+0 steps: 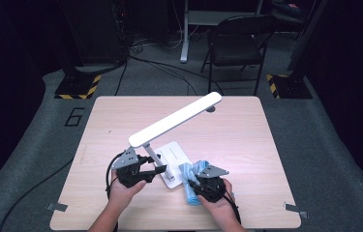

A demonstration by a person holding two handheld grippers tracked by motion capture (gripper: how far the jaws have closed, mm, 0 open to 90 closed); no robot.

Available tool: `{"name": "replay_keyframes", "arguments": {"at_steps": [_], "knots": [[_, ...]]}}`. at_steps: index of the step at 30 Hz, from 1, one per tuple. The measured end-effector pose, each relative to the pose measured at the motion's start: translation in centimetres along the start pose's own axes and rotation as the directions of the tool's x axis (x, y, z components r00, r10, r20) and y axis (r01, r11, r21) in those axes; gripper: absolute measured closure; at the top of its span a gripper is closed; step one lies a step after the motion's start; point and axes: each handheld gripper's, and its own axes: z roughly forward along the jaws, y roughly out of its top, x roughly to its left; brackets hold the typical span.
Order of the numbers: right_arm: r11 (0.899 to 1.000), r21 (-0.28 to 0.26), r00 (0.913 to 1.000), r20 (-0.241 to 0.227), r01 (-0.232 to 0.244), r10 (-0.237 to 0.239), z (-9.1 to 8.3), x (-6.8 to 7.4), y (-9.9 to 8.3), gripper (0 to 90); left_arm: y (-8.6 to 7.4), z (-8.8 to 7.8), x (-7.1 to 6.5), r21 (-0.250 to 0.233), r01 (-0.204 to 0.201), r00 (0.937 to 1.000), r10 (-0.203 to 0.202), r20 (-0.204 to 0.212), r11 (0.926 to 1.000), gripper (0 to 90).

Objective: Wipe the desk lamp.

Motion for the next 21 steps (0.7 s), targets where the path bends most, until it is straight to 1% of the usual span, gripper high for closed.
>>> {"name": "replay_keyframes", "arguments": {"at_steps": [2,4,5,6,9,10,15,16,18,21], "knots": [[1.0,-0.009,1.0,0.007,-0.001,0.001,-0.2,-0.1,0.0,68.3,0.0,-0.1,0.0,0.011,-0.005,1.0,0.005,-0.001,0.9999,50.3],[1.0,-0.01,0.9999,0.01,-0.011,0.011,-0.5,-0.3,0.0,67.9,0.0,-0.1,0.1,0.002,-0.007,1.0,0.007,0.001,1.0,50.3],[1.0,-0.012,0.9999,0.013,0.004,-0.004,-0.5,-0.5,0.0,67.6,0.0,-0.1,0.0,0.005,-0.011,0.9999,0.011,-0.01,0.9999,50.3],[1.0,-0.009,0.9998,0.015,-0.01,0.011,-0.6,-0.5,0.0,67.4,0.1,-0.1,0.1,0.011,-0.013,0.9999,0.013,-0.003,0.9999,50.4],[1.0,-0.014,0.9998,0.018,-0.002,0.002,-0.8,-0.9,-0.1,67.3,0.0,-0.1,0.0,0.003,-0.013,0.9999,0.013,0.003,0.9999,50.4],[1.0,-0.015,0.9998,0.016,-0.014,0.015,-0.8,-0.9,-0.1,67.3,0.0,0.0,0.0,0.001,-0.013,0.9999,0.013,0.004,0.9999,50.4],[1.0,-0.015,0.9999,0.015,-0.007,0.007,-1.2,-1.3,-0.1,66.8,0.1,0.1,-0.2,0.01,-0.025,0.999,0.024,0.037,0.9997,50.6],[1.0,-0.013,0.9998,0.013,-0.013,0.013,-1.3,-1.3,-0.1,66.7,0.1,0.1,-0.3,0.009,-0.029,0.9989,0.028,0.037,0.9995,50.7],[1.0,-0.018,0.9997,0.019,-0.018,0.019,-1.4,-1.3,-0.1,66.6,0.2,0.2,-0.4,0.009,-0.035,0.9985,0.034,0.044,0.9994,50.7],[1.0,-0.03,0.9997,0.022,-0.006,0.007,-1.6,-1.3,-0.1,66.5,0.2,0.4,-0.7,0.014,-0.035,0.9976,0.034,0.061,0.9993,50.6]]}}
